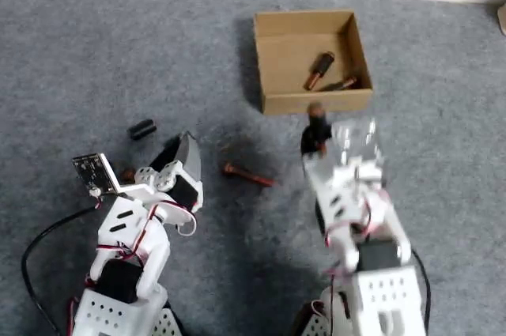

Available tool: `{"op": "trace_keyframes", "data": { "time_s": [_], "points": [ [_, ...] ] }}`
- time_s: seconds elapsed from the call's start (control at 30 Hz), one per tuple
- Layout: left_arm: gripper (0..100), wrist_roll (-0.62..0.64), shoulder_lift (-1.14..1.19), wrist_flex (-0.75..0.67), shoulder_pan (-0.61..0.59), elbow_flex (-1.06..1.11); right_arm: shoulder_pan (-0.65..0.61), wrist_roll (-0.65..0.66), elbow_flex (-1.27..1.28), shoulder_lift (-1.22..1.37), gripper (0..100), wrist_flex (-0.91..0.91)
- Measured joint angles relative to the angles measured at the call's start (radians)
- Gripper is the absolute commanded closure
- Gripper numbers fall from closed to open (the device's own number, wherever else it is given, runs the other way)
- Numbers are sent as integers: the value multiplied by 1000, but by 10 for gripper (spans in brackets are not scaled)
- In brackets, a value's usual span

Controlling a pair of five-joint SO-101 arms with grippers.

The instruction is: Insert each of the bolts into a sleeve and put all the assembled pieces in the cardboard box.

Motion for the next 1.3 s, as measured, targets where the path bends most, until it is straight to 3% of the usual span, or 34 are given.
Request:
{"op": "trace_keyframes", "data": {
  "time_s": [0.27, 0.53, 0.77, 1.07, 1.3],
  "points": [
    [993, 0, 0, 0, 0, 0, 77, 0, -770, 902, 995, 34],
    [993, 0, 0, 0, 0, 0, 81, 0, -1783, 1815, 992, 474],
    [993, 0, 0, -23, 2, 34, 101, 0, -2622, 2341, 985, 756],
    [993, -31, 0, -74, -2, 40, 100, 0, -2796, 2433, 773, 891],
    [993, -40, 0, -74, 0, 40, 100, 0, -2803, 2427, 746, 988]
  ]
}}
